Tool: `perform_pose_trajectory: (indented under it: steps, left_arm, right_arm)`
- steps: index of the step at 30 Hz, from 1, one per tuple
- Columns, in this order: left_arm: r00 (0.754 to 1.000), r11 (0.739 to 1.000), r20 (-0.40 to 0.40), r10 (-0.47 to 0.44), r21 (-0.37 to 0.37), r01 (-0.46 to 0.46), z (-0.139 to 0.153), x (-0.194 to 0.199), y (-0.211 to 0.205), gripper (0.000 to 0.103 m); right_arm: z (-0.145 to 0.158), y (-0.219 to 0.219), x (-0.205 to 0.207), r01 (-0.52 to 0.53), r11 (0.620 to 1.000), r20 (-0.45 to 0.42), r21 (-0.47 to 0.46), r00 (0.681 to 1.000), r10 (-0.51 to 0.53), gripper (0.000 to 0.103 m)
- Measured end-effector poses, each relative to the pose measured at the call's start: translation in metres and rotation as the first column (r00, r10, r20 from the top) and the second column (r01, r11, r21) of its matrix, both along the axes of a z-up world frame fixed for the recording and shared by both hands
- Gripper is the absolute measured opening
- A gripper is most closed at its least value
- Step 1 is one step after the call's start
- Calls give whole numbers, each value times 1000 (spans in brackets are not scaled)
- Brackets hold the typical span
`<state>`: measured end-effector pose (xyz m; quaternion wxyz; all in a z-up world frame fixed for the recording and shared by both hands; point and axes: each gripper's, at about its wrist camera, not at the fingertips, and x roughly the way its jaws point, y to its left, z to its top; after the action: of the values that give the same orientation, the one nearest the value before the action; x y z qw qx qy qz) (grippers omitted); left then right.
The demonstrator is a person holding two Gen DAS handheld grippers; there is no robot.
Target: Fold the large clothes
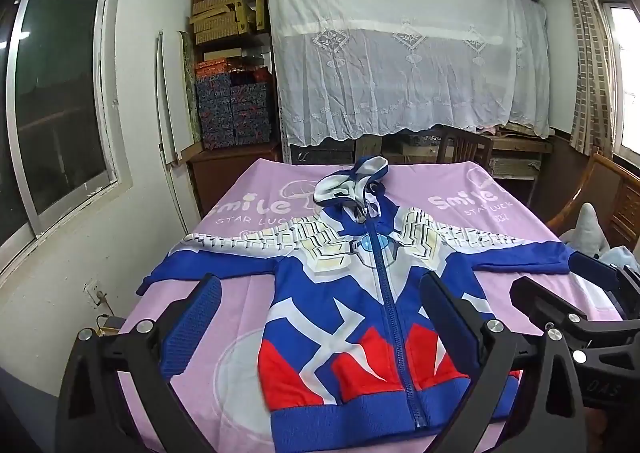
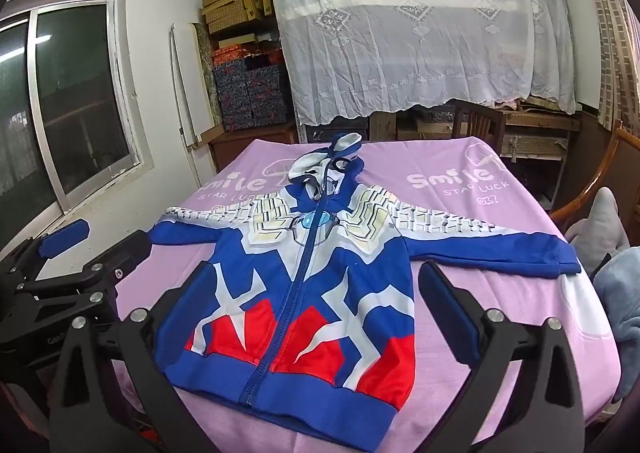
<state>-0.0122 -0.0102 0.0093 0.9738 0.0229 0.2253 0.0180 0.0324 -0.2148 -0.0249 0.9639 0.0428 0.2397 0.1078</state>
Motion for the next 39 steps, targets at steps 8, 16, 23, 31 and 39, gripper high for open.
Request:
perform_pose_trajectory:
  steps: [8, 16, 23, 31, 39]
  left_arm:
    - [1000, 1000, -1, 1, 2, -1, 0, 1, 0, 100]
    - [1000, 1000, -1, 2, 4, -2, 1, 1, 1, 100]
    - [1000, 1000, 0, 1, 6, -1, -1, 1, 0, 100]
    - [1000, 1000, -1, 2, 8, -2, -1, 2, -1, 100]
    - [1000, 1000, -9, 0, 8, 0, -6, 2, 1, 100]
  right_arm:
    - [0, 1, -6, 4, 1000, 6, 4, 1000, -4, 98]
    - [-1, -1, -8, 1, 1000, 8, 11, 1000, -1, 98]
    - [0, -1, -9, 0, 1000, 9, 12, 1000, 0, 98]
    - [-1, -2, -9, 0, 1000, 10, 14, 1000, 0, 98]
    - [-2, -2, -8, -1, 1000, 8, 15, 1000, 1, 98]
